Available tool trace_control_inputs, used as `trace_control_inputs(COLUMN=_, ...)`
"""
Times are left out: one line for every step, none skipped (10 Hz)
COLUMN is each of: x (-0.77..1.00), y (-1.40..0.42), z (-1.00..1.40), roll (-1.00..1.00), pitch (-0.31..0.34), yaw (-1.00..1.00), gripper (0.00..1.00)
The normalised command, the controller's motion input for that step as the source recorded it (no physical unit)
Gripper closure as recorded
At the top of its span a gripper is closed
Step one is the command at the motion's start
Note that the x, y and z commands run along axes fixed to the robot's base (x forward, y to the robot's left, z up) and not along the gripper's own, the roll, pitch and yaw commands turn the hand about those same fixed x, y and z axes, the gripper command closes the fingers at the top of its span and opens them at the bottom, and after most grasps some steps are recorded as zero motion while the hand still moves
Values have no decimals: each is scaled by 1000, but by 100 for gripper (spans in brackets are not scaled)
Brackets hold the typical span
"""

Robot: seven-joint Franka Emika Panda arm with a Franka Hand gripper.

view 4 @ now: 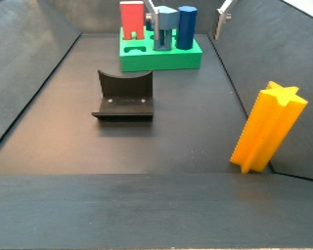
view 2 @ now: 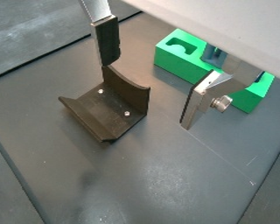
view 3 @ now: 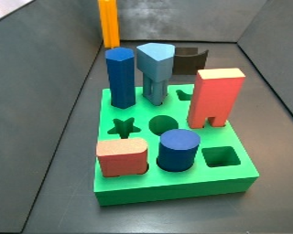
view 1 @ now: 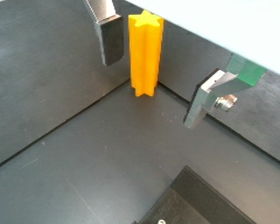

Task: Pick up the star object. Move up. Move to above the board. Insert the star object.
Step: Pick up the star object.

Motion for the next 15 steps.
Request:
trace_control_inputs(x=-643, y=469, z=0, roll=0, pitch=-43, yaw=-297, gripper=0)
trace_control_inputs(x=-774, y=571, z=-20, roll=0, pitch=-53, yaw=-234, gripper=0)
trace_control_inputs(x=-791, y=640, z=-63, roll=0, pitch=-37, yaw=-171, gripper=0)
trace_control_inputs(x=-803, y=646, z=-74, roll=0, pitch=-36, yaw=-157, gripper=0)
trace_control_inputs(x=-763, y=663, z=-123, roll=-3, pitch=-41, yaw=-134, gripper=0)
trace_control_inputs(x=-731, y=711, z=-103, roll=0, pitch=-20, yaw=-131, gripper=0)
trace_control_inputs(x=-737, y=717, z=-106, roll=0, pitch=-19, yaw=-120, gripper=0)
trace_control_inputs(x=-657, y=703, z=-120, roll=0, pitch=-1, yaw=-157, gripper=0)
trace_control_inputs(x=-626, y=686, z=-109, roll=0, pitch=0, yaw=-174, gripper=0)
trace_control_inputs(x=-331, y=534, z=-457, roll=0, pitch=-10, yaw=-203, gripper=0)
trace_control_inputs(x=-37, y=69, z=-940, roll=59, pitch=-114, yaw=-257, gripper=0)
trace_control_inputs(x=0, y=-37, z=-906, roll=151, pitch=-91, yaw=-326, gripper=0)
trace_control_inputs(x=0, y=-80, z=-883, roll=184, pitch=-91, yaw=-249, gripper=0)
trace_control_inputs(x=6, y=74, z=0, roll=-3, pitch=0, yaw=-137, gripper=0)
trace_control_inputs(x=0, y=0, z=0, roll=0, pitch=0, yaw=0, gripper=0)
